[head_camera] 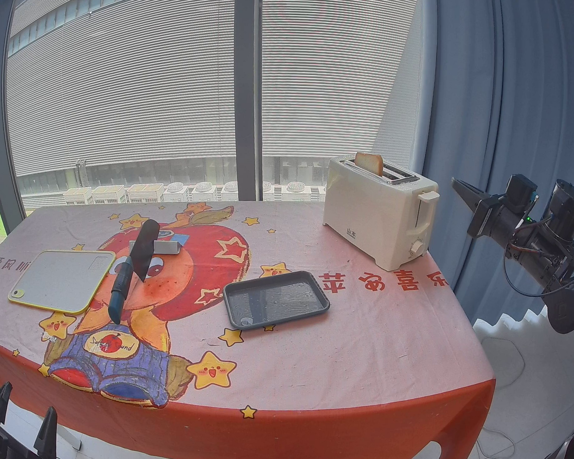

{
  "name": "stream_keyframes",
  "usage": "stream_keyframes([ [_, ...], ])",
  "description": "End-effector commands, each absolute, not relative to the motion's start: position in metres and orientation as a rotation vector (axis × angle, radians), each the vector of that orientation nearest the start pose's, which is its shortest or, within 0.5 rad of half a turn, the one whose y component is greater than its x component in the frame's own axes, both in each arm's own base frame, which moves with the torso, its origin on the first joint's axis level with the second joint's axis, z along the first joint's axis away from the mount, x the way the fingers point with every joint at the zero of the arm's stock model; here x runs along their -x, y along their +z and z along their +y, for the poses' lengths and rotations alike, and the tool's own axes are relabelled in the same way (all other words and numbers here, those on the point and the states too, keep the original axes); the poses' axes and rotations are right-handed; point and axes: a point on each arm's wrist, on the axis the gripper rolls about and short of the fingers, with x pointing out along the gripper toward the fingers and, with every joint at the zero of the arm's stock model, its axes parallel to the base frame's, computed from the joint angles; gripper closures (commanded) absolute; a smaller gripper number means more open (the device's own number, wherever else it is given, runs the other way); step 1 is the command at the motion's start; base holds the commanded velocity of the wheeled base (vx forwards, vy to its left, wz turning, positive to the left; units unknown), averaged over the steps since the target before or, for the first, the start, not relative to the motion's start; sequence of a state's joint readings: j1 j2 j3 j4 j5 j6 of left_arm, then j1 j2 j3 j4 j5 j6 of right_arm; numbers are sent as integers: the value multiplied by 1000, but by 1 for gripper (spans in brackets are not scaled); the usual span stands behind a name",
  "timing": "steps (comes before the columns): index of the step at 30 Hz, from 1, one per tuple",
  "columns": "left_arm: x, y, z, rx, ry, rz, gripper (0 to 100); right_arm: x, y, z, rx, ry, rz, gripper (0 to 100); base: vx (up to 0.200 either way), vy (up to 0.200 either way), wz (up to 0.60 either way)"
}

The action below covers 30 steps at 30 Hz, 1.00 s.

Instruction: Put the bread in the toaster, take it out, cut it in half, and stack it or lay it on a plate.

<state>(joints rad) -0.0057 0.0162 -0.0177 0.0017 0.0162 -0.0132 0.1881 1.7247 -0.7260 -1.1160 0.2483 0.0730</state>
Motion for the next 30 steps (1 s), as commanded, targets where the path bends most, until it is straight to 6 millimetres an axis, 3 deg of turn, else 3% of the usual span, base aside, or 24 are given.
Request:
stream_keyframes([
  [1, 22, 75, 1, 12, 11, 6, 0, -315, 203, 56, -66, 413, -161, 100, 0, 0, 0],
  [17, 23, 75, 1, 12, 11, 5, 0, -373, 158, 56, -66, 387, -184, 100, 0, 0, 0],
  [30, 23, 75, 1, 12, 11, 5, 0, -383, 134, 56, -68, 381, -147, 100, 0, 0, 0],
])
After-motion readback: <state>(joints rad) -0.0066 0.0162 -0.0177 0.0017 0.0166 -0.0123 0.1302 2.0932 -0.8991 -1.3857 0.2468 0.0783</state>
